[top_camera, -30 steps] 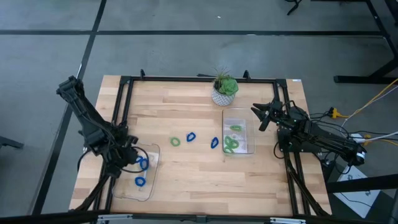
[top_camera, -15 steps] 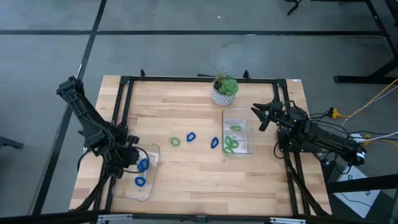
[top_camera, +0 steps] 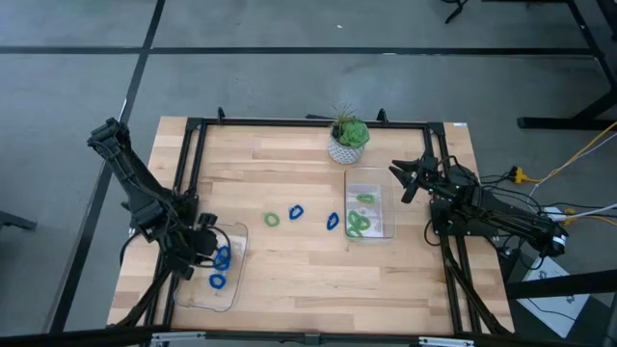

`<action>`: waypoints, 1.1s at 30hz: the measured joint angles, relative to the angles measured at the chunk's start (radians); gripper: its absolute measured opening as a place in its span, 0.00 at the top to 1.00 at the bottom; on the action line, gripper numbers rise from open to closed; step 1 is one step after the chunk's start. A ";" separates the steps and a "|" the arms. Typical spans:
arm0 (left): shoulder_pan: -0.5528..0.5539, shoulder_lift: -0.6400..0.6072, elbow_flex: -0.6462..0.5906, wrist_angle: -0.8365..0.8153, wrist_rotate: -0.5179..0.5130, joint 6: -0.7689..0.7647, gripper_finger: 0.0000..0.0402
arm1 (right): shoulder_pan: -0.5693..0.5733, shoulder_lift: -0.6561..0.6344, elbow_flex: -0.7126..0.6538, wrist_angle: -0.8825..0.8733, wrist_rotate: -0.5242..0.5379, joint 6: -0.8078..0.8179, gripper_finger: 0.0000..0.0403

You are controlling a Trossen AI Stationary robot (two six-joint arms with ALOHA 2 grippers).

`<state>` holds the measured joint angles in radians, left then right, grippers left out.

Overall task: Sort spring keychains
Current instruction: Put the green spring keychain into the top transparent bin

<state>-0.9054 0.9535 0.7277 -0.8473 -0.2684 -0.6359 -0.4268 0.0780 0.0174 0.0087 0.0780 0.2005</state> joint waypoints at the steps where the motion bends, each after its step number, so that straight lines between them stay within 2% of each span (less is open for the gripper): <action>1: 0.003 0.000 0.000 0.022 0.000 0.001 0.67 | 0.000 0.000 0.000 0.000 0.000 0.000 0.69; 10: 0.114 0.000 0.019 0.089 0.011 0.022 0.67 | 0.000 0.000 0.000 0.000 0.000 0.000 0.69; 14: 0.180 0.000 0.044 0.101 0.066 0.077 0.67 | 0.000 0.000 0.000 0.000 0.000 0.000 0.69; 27: 0.401 0.001 0.051 0.288 0.177 0.187 0.67 | 0.000 0.000 0.000 0.000 0.000 0.000 0.69; 33: 0.507 0.041 0.053 0.325 0.243 0.226 0.67 | 0.000 0.000 0.000 0.000 0.000 0.000 0.69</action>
<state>-0.3985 0.9943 0.7803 -0.5223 -0.0250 -0.4101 -0.4271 0.0780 0.0174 0.0090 0.0776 0.2005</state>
